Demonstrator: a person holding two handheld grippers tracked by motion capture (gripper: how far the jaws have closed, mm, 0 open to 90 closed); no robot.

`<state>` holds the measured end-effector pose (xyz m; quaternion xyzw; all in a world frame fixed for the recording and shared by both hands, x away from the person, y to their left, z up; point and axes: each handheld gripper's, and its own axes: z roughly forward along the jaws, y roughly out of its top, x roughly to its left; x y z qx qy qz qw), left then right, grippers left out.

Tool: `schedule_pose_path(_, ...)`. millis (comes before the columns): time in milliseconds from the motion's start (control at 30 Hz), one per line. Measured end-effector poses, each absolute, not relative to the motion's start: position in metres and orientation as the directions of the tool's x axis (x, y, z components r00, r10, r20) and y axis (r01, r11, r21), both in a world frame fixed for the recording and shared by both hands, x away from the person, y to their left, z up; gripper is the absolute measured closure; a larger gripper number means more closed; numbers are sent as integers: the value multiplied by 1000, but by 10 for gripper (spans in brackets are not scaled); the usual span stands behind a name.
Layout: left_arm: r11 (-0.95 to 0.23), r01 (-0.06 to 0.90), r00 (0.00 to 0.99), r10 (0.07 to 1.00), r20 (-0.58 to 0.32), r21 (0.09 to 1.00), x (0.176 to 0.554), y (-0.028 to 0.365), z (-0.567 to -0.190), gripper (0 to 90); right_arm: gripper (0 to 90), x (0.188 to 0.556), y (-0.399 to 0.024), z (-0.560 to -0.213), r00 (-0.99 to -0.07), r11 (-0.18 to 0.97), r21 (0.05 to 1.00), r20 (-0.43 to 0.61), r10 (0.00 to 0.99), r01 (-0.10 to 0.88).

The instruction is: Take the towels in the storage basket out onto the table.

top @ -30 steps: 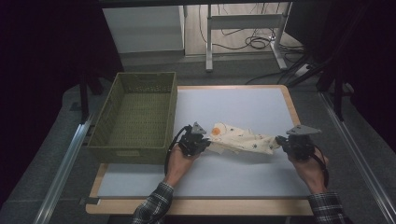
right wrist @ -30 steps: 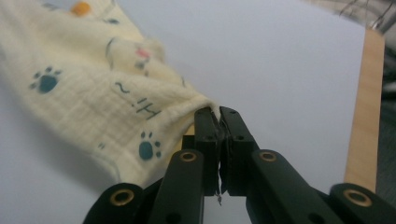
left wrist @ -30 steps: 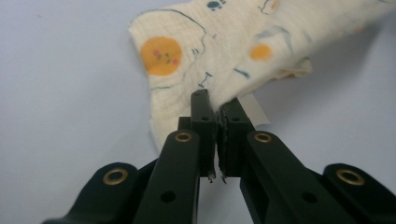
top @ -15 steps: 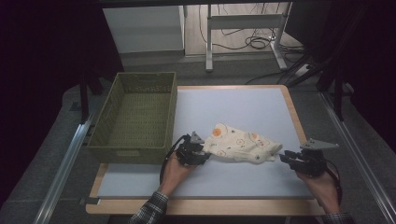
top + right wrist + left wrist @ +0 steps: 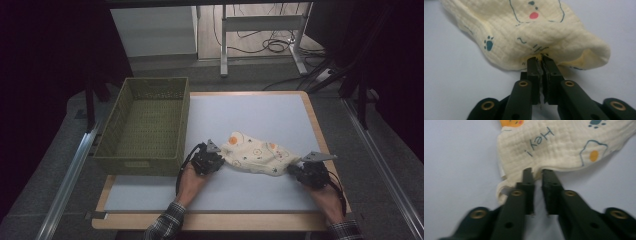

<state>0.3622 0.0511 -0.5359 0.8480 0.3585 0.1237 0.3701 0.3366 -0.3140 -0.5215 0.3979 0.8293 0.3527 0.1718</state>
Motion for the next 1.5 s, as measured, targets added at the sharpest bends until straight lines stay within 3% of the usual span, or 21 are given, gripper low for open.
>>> schedule_pose_path(67,-482,511,719,693,-47,712,359,51,-535,893,867,335,-315,-520,-627,448,713,-14,779,540)
schedule_pose_path(367,-482,479,726,688,-22,734,356,55,-506,900,867,326,-330,-492,-618,403,749,12,786,526)
schedule_pose_path(567,-478,448,704,709,32,756,390,47,-461,900,868,356,-335,-440,-590,367,801,-21,807,473)
schedule_pose_path(633,-455,435,632,769,96,777,432,43,-426,895,866,378,-333,-419,-560,345,818,-34,828,461)
schedule_pose_path(700,-427,446,593,799,99,787,445,42,-417,643,820,403,-331,-401,-507,328,819,-52,860,471)
schedule_pose_path(767,-409,484,556,826,89,774,459,39,-406,575,755,420,-333,-391,-470,301,815,-41,882,495)
schedule_pose_path(800,-435,456,579,808,112,776,453,36,-404,558,739,423,-333,-389,-465,297,815,-39,885,497)
schedule_pose_path(967,-469,441,649,755,89,765,428,31,-426,533,702,414,-332,-406,-510,321,800,-22,860,507)
schedule_pose_path(1200,-496,466,754,655,-37,733,390,28,-481,572,698,378,-317,-467,-607,370,746,58,793,554)
schedule_pose_path(1333,-486,504,759,644,-97,715,386,24,-508,583,699,362,-300,-485,-655,386,737,102,749,555)
schedule_pose_path(1500,-470,523,733,674,-93,711,393,22,-525,528,651,344,-277,-499,-708,407,729,149,690,550)
